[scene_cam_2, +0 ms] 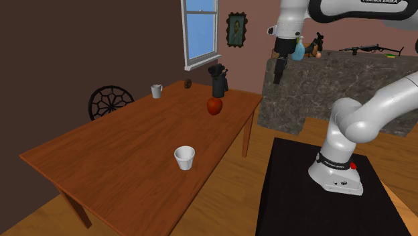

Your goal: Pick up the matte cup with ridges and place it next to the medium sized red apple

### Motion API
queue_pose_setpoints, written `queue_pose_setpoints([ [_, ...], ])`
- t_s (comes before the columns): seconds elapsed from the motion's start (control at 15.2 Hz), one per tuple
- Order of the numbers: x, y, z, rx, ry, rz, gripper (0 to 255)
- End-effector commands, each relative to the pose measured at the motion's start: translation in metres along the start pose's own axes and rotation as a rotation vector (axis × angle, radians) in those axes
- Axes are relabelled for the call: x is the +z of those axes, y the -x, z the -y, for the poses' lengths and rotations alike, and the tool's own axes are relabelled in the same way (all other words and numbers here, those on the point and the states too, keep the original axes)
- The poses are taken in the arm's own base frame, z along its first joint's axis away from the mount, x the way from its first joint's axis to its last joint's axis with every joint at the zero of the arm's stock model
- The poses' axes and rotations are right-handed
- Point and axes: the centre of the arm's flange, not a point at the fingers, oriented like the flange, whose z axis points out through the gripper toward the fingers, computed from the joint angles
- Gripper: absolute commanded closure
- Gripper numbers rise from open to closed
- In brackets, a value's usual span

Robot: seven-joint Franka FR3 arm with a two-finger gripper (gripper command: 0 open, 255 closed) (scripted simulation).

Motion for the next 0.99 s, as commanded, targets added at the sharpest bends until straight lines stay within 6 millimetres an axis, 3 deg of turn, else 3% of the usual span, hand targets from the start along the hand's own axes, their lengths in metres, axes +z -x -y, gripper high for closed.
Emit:
queue_pose_setpoints([
  [0.0, 0.0, 0.0, 0.0, 0.0, 0.0, 0.0, 0],
  [0.92, 0.099, -0.126, 0.108, -0.055, 0.058, 0.038, 0],
])
